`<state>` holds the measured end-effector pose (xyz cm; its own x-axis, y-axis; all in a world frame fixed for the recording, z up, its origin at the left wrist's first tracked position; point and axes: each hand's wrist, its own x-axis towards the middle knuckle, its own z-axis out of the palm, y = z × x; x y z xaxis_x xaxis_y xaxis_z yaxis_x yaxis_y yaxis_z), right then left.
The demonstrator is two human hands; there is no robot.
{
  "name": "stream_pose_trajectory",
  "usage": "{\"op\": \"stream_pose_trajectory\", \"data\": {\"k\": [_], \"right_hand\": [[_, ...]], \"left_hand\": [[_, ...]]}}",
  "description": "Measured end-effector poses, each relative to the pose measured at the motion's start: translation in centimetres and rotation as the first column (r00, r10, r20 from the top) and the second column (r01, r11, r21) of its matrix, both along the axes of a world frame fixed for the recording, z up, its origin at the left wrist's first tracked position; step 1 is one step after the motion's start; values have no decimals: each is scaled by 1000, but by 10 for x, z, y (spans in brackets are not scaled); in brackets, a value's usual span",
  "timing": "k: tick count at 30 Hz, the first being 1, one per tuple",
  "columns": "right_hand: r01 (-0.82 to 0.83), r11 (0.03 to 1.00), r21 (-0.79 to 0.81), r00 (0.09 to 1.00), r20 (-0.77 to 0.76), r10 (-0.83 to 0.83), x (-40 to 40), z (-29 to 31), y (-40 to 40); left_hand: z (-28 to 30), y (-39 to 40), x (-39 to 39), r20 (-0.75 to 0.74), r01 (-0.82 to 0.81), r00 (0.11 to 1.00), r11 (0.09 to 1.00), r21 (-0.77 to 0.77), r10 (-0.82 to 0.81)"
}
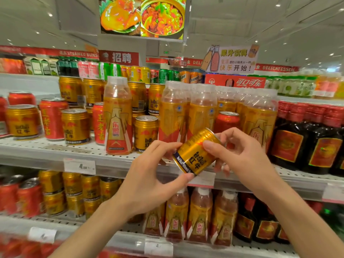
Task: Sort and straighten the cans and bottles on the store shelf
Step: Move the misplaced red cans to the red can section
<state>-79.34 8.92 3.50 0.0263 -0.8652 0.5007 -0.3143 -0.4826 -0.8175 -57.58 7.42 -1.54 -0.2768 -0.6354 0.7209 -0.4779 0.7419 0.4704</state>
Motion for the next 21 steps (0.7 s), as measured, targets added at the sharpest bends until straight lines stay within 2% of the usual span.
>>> {"op": "stream_pose_trajectory", "data": {"k": [3,11,21], "right_hand": [[3,1000,-10,999,-36,-4,31,1,1],[-8,999,-34,1000,-14,8,150,1,-7],[-37,997,-64,998,-49,34,256,-1,-30]], "left_hand": [[-2,-2,33,-5,9,1000,1000,-3,-9],[-4,-14,156,-22,41,999,999,6,-41],[-6,-26,258,-37,-8,999,999,51,10]]}}
